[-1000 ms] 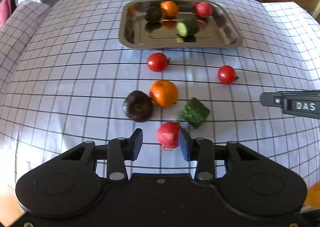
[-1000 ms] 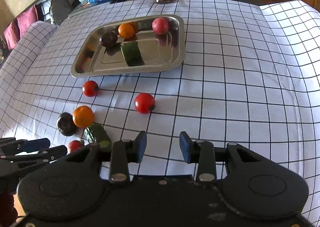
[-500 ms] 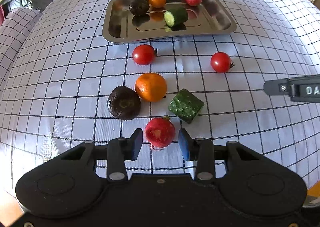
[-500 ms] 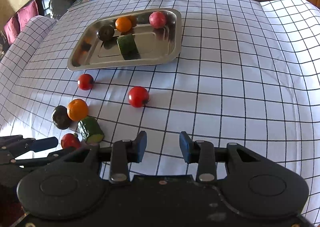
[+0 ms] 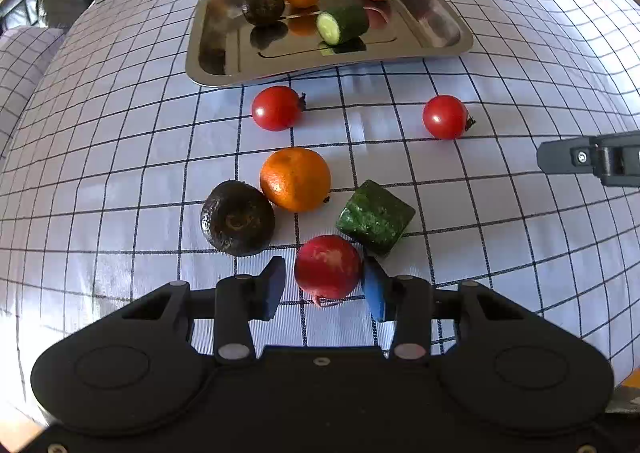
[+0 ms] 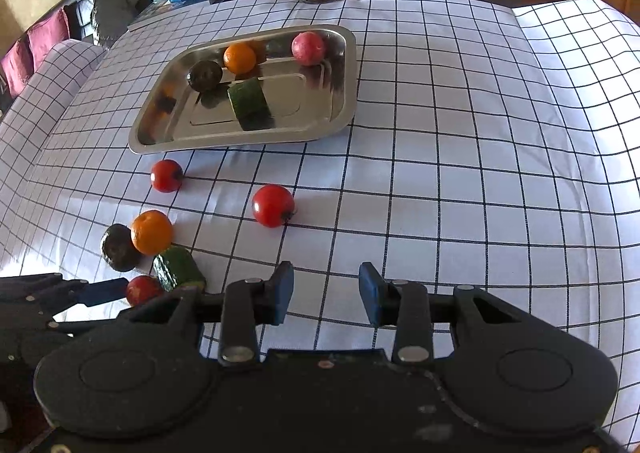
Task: Organize fruits
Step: 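Move the left tool to the red apple and close on it, then grasp the green cucumber piece with the right tool while the left tool holds the red apple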
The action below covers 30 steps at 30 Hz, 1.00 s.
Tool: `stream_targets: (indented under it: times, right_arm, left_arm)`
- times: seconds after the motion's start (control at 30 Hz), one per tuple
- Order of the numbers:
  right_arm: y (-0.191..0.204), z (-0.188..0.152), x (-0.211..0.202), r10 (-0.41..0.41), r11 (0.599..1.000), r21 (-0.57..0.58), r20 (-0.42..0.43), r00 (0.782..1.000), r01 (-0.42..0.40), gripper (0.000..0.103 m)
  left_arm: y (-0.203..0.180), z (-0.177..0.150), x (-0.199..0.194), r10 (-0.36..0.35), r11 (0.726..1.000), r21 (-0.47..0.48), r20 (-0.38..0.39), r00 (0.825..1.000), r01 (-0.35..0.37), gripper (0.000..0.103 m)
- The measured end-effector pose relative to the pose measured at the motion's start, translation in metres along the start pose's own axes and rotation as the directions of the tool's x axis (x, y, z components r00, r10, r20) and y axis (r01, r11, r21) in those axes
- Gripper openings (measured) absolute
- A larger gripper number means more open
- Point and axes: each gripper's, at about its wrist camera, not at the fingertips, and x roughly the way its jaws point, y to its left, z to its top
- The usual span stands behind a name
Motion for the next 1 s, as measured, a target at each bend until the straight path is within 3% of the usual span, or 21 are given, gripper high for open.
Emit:
stream_targets:
  times: [0.13, 0.37, 0.73, 1.0]
  right_arm:
    - [0.004, 0.000, 0.002, -0.003, 1.000, 0.008, -0.001, 1.000, 0.003, 0.039]
    - [0.012, -0.001, 0.006, -0.008, 1.000, 0.025, -0.013, 1.000, 0.009, 0.039]
    - [0.030, -0.004, 0.014, -0.002, 1.000, 0.024, -0.028, 1.000, 0.003, 0.039]
    - [0.051, -0.001, 0.012, 0.054, 0.999, -0.006, -0.004, 0.999, -0.054, 0.039]
  left_arm:
    - [0.001, -0.001, -0.001, -0.019, 0.999, 0.032, 0.019, 1.000, 0.019, 0.045]
    - [0.003, -0.005, -0.003, -0.045, 0.995, 0.088, 0.034, 0.998, 0.042, 0.045]
    - [0.024, -0.012, -0.006, -0.046, 0.996, 0.072, 0.016, 0.999, 0.045, 0.045]
    - [0.041, -0.014, -0.008, -0.051, 0.997, 0.058, 0.012, 0.999, 0.051, 0.045]
